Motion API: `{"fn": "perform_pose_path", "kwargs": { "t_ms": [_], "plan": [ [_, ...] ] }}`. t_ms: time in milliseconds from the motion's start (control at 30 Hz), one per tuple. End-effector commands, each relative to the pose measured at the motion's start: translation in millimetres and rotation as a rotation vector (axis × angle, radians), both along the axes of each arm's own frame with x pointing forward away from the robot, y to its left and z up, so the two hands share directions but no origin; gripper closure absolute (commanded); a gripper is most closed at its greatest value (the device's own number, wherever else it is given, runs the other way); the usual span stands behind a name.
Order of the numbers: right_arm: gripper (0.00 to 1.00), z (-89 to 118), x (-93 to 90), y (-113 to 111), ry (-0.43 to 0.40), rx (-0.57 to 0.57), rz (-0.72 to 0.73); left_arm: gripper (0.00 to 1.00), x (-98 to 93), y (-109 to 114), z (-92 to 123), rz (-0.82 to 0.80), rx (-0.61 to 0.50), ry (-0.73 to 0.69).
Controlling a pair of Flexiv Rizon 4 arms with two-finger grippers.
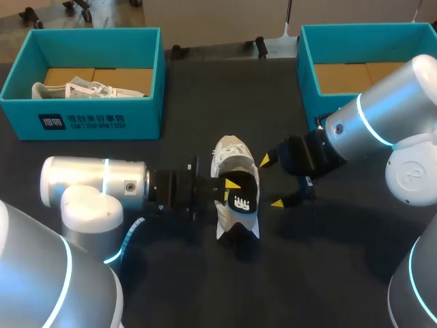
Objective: Take the shoe out of the shoebox, open the shoe tongue, remove and reinsert the insole, then place the shoe into the shoebox
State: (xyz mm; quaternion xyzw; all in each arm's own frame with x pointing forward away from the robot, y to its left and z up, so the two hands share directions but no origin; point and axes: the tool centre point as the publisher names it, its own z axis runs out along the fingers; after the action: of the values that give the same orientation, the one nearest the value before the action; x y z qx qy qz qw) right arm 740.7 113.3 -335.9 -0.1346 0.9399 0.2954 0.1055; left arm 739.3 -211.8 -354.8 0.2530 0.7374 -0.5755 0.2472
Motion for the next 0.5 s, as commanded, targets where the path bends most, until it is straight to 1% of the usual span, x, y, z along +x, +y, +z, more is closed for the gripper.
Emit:
{"fn": "perform_pose_path", "kwargs": {
  "t_ms": [33, 200, 300, 333, 367, 400, 433, 500],
  "plan": [
    [0.0, -0.7, -0.6, 0.0, -0.002, 0.002, 0.001, 1.0, 10.0, -2.2, -5.9, 0.005, 0.01, 0.012],
    [0.0, -0.7, -0.6, 0.0, -0.002, 0.002, 0.001, 1.0, 12.4, -3.5, -6.8, 0.014, 0.008, 0.025],
    [0.0, -0.7, -0.6, 0.0, -0.002, 0.002, 0.001, 1.0, 10.6, -5.1, -2.7, 0.017, 0.004, 0.022],
    [0.0, -0.7, -0.6, 0.0, -0.002, 0.002, 0.001, 0.94, 9.4, -5.0, -0.7, 0.017, 0.002, 0.021],
    [0.0, -0.7, -0.6, 0.0, -0.002, 0.002, 0.001, 0.71, 7.9, -4.6, 1.4, 0.016, -0.004, 0.022],
    [0.0, -0.7, -0.6, 0.0, -0.002, 0.002, 0.001, 0.76, 6.0, -3.9, 3.7, 0.013, -0.008, 0.021],
    [0.0, -0.7, -0.6, 0.0, -0.002, 0.002, 0.001, 0.87, 3.7, -3.1, 6.1, 0.011, -0.011, 0.019],
    [0.0, -0.7, -0.6, 0.0, -0.002, 0.002, 0.001, 0.85, -0.6, -1.2, 10.4, 0.007, -0.015, 0.016]
  ]
}}
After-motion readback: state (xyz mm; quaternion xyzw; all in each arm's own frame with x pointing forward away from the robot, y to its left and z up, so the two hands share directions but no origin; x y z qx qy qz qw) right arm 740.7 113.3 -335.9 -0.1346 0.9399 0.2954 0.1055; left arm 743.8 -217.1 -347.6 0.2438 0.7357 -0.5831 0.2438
